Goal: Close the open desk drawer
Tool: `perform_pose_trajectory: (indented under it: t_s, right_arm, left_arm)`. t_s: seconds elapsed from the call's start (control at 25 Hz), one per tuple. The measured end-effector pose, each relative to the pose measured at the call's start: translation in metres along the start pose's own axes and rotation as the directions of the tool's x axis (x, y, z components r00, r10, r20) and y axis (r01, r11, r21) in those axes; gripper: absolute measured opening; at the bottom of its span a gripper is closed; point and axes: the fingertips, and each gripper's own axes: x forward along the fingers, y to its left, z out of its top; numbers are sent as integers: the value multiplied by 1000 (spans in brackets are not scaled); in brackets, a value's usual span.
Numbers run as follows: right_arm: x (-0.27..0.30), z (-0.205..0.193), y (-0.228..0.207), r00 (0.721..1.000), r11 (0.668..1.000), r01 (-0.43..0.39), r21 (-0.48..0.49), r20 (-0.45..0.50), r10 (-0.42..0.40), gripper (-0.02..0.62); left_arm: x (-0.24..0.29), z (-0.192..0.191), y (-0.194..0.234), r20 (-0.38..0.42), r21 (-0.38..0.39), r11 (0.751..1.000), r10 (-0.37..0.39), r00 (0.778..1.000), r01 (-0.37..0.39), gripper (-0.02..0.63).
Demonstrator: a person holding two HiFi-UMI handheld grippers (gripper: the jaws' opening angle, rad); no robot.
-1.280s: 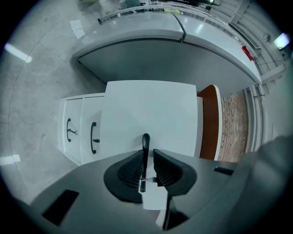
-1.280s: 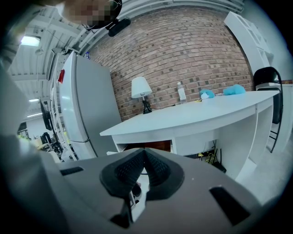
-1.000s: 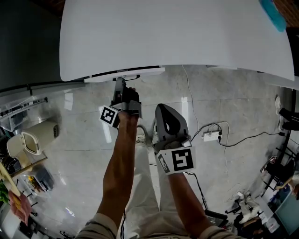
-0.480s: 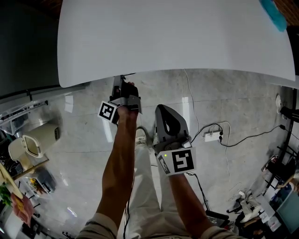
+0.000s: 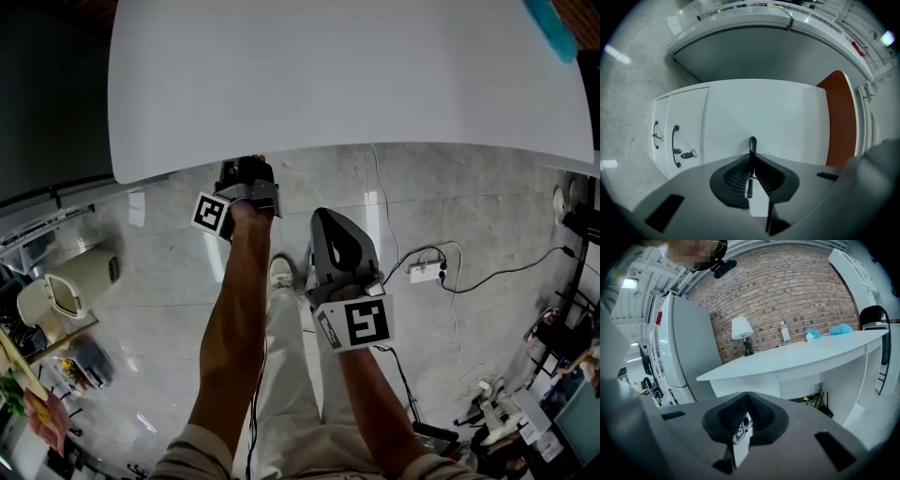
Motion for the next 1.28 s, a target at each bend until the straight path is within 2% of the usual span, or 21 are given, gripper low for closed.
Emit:
perform_pose_trajectory:
  t_s: [0.6,0.92,1.28]
  right_arm:
    - [-1,1,0,1000,1000,4,1,3,-4,12]
    - [-1,5,2,1000,1000,8,4,9,-8,12]
    - [-5,4,2,1000,1000,8,5,11,-8,12]
  left_arm:
    - [9,2,-2,-6,2,1000,-5,1000,5,31]
    - [8,0,0,-16,24,1000,18,1000,-18,32]
    - [-7,-6,4,-19,5,1000,18,1000,-18,34]
